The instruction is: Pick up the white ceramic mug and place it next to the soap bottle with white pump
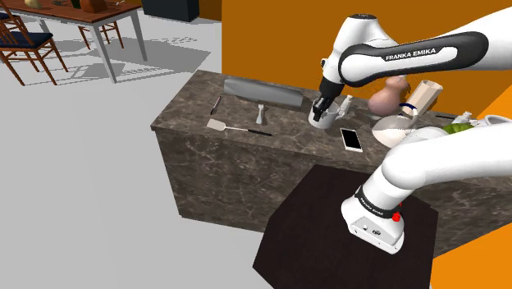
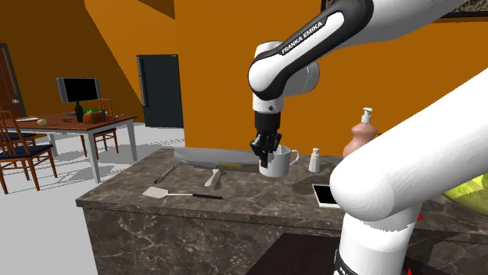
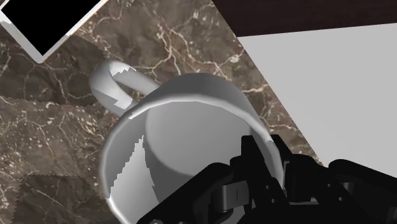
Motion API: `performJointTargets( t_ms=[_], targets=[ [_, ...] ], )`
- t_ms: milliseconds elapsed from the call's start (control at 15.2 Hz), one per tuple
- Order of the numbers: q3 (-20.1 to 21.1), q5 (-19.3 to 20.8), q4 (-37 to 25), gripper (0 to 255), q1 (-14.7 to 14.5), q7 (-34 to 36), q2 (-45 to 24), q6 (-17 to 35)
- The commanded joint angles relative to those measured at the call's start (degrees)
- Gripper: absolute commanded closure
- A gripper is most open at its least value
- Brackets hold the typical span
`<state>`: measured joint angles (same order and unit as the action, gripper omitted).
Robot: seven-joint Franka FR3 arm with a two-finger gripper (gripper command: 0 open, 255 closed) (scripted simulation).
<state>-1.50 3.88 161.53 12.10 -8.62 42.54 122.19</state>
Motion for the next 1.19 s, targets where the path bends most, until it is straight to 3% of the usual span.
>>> performJointTargets(
  t_ms=[0, 1122],
  targets=[
    [0.01, -0.07, -1.09, 255, -0.02, -0.12, 1.08, -2.18],
    [0.3, -0.59, -12.81, 255, -0.21, -0.69, 3.7, -16.52]
  ],
)
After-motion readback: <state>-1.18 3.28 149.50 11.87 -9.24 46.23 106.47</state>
